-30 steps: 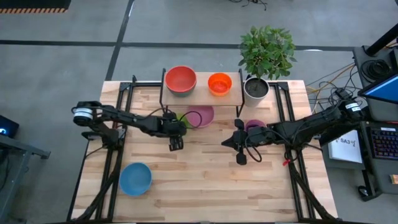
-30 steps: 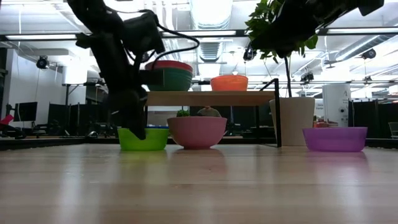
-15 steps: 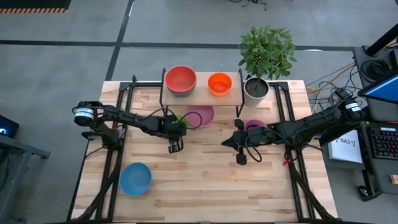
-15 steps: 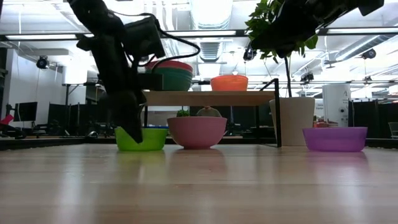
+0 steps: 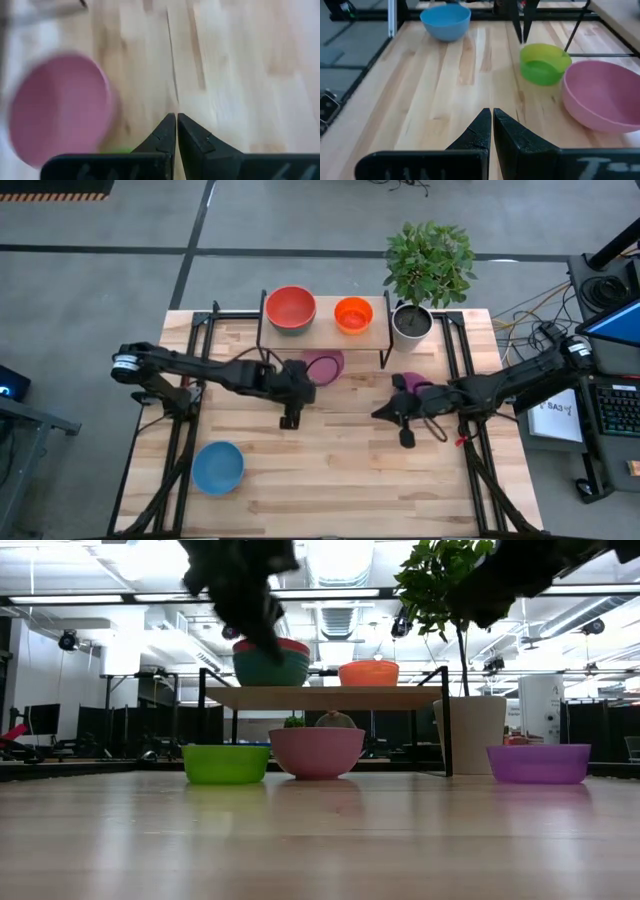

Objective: Place and stack bowls onto a shelf
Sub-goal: Stack the green bowl on the orange bowl on the shelf

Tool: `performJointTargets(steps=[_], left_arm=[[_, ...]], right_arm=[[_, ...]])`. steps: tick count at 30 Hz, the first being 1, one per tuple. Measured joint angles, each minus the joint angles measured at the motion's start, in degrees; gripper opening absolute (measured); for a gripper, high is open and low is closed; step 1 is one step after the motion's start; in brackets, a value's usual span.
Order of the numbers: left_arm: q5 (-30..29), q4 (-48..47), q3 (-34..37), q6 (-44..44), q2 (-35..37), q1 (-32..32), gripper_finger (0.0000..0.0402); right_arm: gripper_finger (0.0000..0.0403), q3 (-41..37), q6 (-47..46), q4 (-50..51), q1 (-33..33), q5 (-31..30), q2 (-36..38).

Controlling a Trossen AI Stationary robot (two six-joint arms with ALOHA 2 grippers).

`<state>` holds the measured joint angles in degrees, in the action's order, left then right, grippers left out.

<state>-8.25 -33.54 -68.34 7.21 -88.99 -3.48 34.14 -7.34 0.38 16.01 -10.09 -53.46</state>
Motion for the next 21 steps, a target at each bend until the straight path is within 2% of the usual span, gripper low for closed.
performJointTargets(steps=[6, 11, 15, 21], left_arm=[[-0.17, -4.86, -7.50, 3.21, 0.11, 0.47, 0.0000], [-0.20, -9.33, -6.04, -4.20, 0.11, 0.52, 0.0012], [-0.25, -11.56, -2.29, -9.50, 0.09, 0.57, 0.0057], [-4.91, -6.62, 6.04, -11.61, 0.09, 0.83, 0.0151]], right_arm=[[0.0009, -4.03, -0.59, -2.43, 0.00, -0.03, 6.02], [0.0009, -5.93, -0.50, -3.10, 0.00, -0.02, 8.36], [0.0009, -6.33, -0.22, -3.18, 0.00, -0.02, 8.88], [0.0009, -6.33, 0.57, -3.04, 0.00, 0.00, 8.71]])
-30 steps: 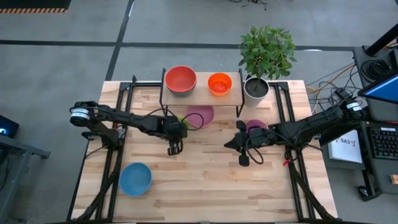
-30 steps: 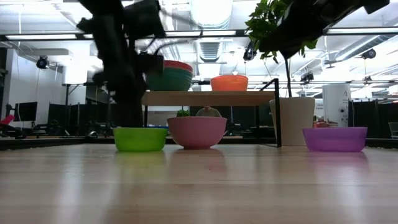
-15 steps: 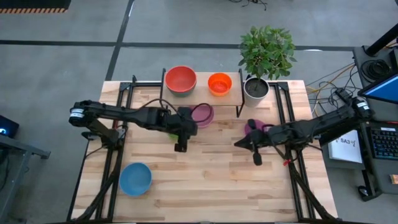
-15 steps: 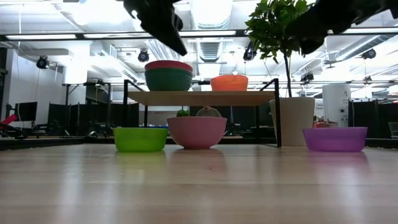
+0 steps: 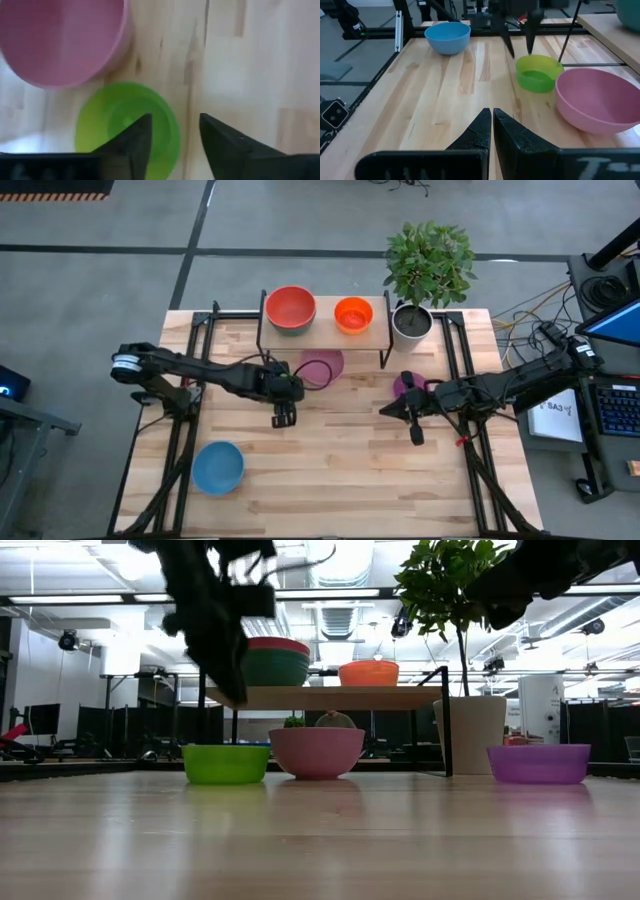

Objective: Place and stack bowls onto a shelf
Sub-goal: Stack the green bowl on the orange bowl on the shelf

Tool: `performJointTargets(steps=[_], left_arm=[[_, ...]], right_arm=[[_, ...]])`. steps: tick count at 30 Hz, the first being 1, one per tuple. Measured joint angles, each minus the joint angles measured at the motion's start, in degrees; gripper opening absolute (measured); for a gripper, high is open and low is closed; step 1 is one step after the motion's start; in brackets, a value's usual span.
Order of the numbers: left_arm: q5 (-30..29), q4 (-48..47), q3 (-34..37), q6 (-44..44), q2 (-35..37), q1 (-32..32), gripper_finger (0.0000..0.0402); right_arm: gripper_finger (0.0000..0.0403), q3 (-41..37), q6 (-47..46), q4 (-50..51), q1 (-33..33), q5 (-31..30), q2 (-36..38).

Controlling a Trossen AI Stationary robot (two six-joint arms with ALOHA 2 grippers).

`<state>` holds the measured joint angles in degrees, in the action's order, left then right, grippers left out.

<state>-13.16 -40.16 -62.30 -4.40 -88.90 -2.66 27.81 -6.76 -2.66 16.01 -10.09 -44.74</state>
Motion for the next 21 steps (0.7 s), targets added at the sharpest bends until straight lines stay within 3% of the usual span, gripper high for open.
performJointTargets(steps=[4, 8, 16, 21], left_arm=[[2.87, 7.52, 6.49, -0.05, -0.04, 0.73, 0.0185], [2.68, 14.00, 11.72, -1.34, -0.04, 1.98, 0.0186], [2.13, 24.04, 17.78, -1.73, -0.04, 3.28, 0.0156], [2.15, 26.57, 20.45, -3.27, -0.04, 3.30, 0.0115]], right_arm=[[0.0009, 0.00, -0.02, -0.04, 0.00, 0.00, -0.03], [0.0009, 0.00, -0.04, -0.26, 0.00, -0.02, -0.03], [0.0009, 0.00, -0.07, -1.09, 0.00, -0.02, -0.14], [0.0009, 0.00, -0.07, -1.09, 0.00, -0.02, -0.12]])
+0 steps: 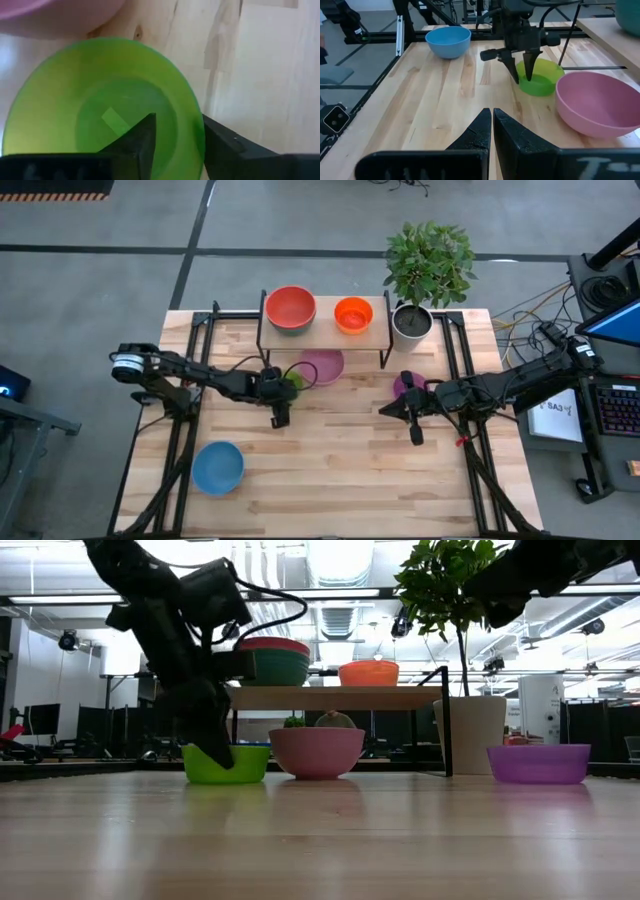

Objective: Place and stack bowls onto a shelf
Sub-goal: Stack the green bowl on the orange bowl on the shelf

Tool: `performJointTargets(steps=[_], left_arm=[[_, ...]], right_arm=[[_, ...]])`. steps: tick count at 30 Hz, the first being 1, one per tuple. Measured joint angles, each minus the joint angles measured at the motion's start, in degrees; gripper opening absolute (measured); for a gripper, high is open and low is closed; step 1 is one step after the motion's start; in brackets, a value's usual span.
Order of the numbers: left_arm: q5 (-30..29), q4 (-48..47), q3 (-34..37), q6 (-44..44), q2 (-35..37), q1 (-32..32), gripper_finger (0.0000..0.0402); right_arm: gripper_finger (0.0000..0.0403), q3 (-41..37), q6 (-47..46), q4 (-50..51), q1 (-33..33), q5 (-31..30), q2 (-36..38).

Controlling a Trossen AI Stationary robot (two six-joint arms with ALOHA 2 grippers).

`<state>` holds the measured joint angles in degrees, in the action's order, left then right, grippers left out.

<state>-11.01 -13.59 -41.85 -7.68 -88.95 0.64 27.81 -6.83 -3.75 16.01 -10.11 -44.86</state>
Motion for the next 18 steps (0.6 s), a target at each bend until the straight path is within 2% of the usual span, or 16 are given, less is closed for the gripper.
performJointTargets(steps=[5, 7, 13, 18], left_arm=[[0.03, 0.79, 1.30, -1.10, 0.00, -0.09, 0.0029], [0.24, 0.92, 1.30, -2.13, 0.00, -0.09, 0.0008], [4.28, -3.53, -2.82, -0.54, 0.20, -2.48, 0.0001], [5.85, -11.66, -12.66, 4.38, 1.22, -5.77, 0.0001]], right_arm=[[0.0009, 0.00, 0.00, 0.00, 0.00, 0.00, -0.04], [0.0009, 0.00, 0.00, 0.00, 0.00, -0.01, -0.04], [0.0009, 0.00, 0.00, 0.00, 0.00, -0.02, -0.04], [0.0009, 0.00, 0.23, 0.02, 0.00, -0.02, -0.09]])
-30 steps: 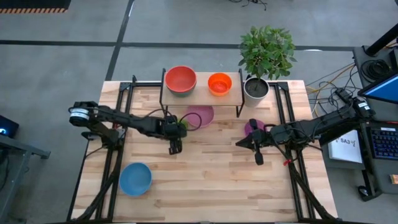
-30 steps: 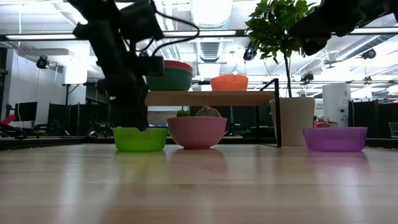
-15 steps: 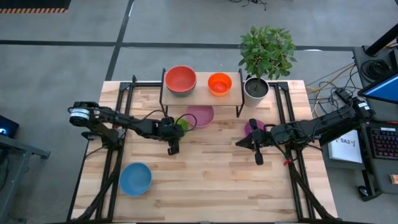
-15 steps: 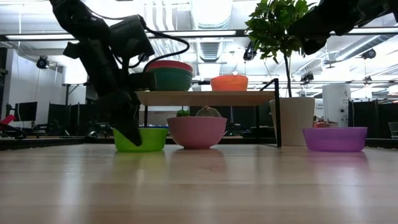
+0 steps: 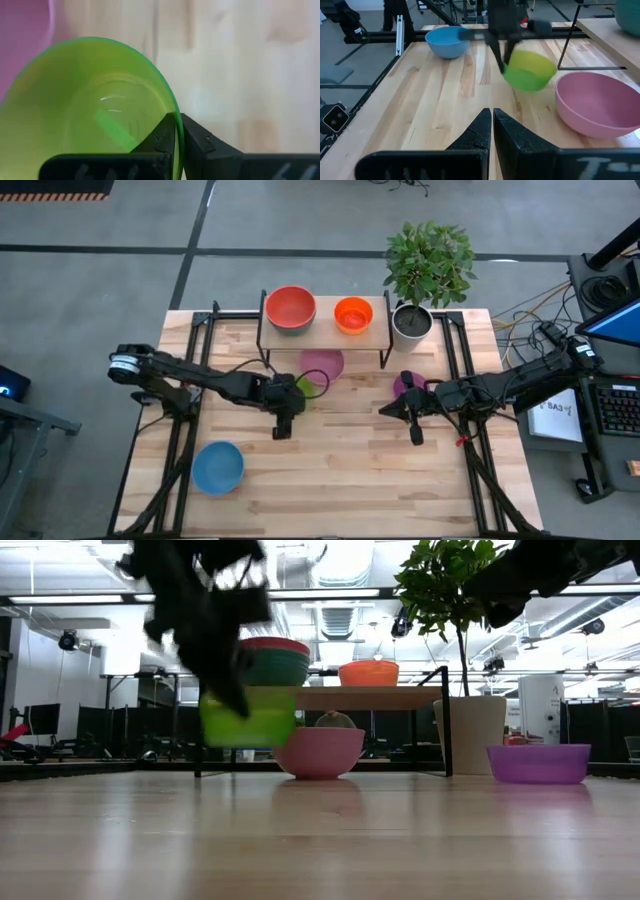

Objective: Place and stack bowls onto a shelf
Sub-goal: Stack the green bowl on the orange bowl on the shelf

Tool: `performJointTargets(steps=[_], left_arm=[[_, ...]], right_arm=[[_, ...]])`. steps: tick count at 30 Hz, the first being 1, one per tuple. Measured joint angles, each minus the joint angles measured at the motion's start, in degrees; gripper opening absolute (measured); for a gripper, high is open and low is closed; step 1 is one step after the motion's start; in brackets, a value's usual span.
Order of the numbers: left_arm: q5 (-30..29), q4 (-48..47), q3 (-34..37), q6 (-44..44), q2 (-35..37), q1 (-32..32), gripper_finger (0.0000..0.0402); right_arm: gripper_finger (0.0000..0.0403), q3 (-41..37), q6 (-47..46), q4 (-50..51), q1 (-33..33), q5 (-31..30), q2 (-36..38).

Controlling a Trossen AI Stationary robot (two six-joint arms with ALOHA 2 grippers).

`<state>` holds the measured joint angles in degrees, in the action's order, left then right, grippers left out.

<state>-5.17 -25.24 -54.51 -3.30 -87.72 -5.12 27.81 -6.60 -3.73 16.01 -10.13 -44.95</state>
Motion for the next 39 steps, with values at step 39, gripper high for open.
performJointTargets(steps=[39], left_arm=[[12.47, -28.10, -75.38, 36.69, -33.97, 26.06, 0.0000]], right_arm=[[0.0009, 0.04, 0.68, 0.51, -0.02, 0.02, 0.30]])
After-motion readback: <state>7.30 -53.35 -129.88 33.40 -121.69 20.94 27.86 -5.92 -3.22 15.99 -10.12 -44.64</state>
